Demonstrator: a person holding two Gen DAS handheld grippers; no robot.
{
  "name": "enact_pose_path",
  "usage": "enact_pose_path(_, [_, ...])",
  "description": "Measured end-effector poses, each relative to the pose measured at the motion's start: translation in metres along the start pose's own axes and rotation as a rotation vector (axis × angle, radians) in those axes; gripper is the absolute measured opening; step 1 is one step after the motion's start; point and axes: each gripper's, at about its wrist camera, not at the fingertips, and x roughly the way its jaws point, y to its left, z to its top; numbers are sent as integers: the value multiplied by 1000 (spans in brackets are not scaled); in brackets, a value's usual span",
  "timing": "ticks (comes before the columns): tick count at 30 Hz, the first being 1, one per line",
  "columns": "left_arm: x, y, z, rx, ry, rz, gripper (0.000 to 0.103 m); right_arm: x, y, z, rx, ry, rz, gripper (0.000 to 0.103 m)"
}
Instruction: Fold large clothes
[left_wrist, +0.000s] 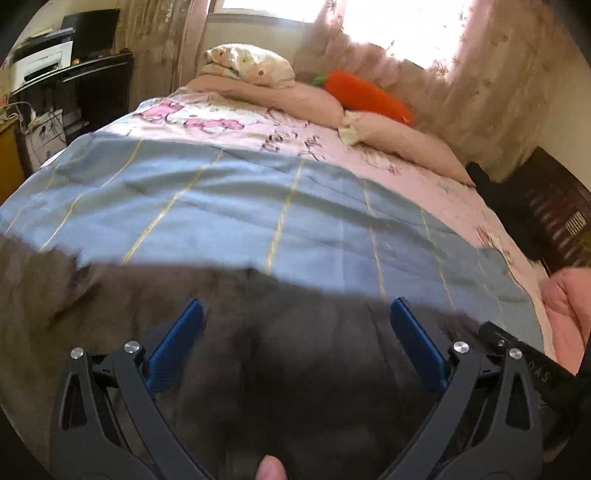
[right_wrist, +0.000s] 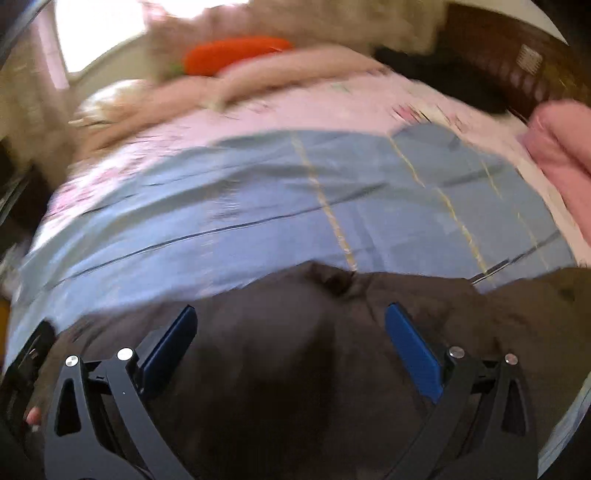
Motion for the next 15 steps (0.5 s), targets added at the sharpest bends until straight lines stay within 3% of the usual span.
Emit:
enact_pose_path(2, [-2,1,-32,20,74,21,101,-1,5,-34,-96,48,-45,102])
enact_pose_path(4, [21,9,-69,47,258,80,101,23,11,-76,-202,175,-143,102])
enact_pose_path(5, [16,14,-73,37,261,91,101,25,13,-88,-223,201,-178,102])
enact_pose_path(8, [-55,43,-49,-79,24,105,101,2,14,-85,-132,124,-123,102])
enact_pose_path(12, [-91,131,-17,-149,47,273,101,-3,37,-72,-99,138,-119,102])
enact_pose_path(15, [-110,222,-4,-289,27,259,101,-17,69,-55,-132,77,-63,102])
